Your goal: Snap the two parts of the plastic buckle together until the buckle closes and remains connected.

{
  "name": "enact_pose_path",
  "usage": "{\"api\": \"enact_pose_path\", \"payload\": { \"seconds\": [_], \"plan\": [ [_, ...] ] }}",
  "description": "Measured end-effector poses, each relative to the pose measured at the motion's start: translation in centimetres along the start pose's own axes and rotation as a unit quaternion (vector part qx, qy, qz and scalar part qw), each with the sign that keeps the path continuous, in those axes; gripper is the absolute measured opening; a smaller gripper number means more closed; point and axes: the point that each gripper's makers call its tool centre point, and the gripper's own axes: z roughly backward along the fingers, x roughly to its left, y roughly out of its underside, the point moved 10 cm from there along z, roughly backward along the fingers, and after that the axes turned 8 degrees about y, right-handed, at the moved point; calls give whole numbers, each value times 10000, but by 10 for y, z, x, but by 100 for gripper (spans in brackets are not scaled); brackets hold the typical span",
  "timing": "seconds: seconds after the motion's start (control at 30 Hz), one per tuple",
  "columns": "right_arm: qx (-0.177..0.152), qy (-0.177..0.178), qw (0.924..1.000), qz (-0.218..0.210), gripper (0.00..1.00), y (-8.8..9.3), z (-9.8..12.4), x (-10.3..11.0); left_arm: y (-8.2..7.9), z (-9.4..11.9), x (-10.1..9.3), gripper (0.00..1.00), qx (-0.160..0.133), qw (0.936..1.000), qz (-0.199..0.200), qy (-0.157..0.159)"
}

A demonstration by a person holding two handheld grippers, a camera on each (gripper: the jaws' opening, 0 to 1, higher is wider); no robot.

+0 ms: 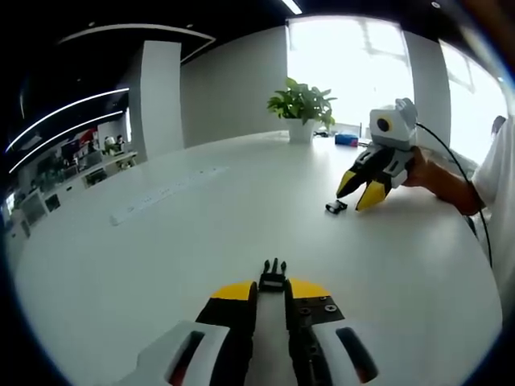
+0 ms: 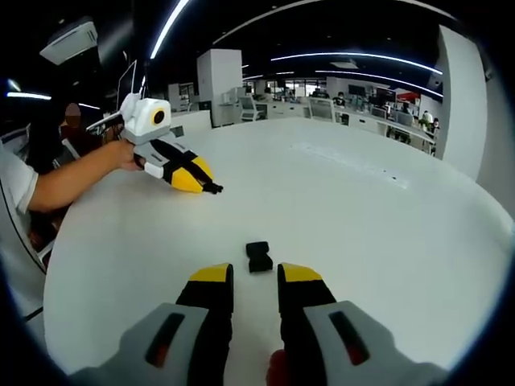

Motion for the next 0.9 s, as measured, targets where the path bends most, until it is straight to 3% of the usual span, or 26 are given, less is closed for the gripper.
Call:
{"api": "enact_pose_path", "payload": {
  "seconds": [0.33,0.9],
  "plan": [
    [-24,3,9995,301,20,0,-6,-1,1,0,-3,13,-10,10000,25,8],
    [-74,-59,9997,223,17,-2,-5,1,1,0,2,13,2,10000,38,1]
  ]
}}
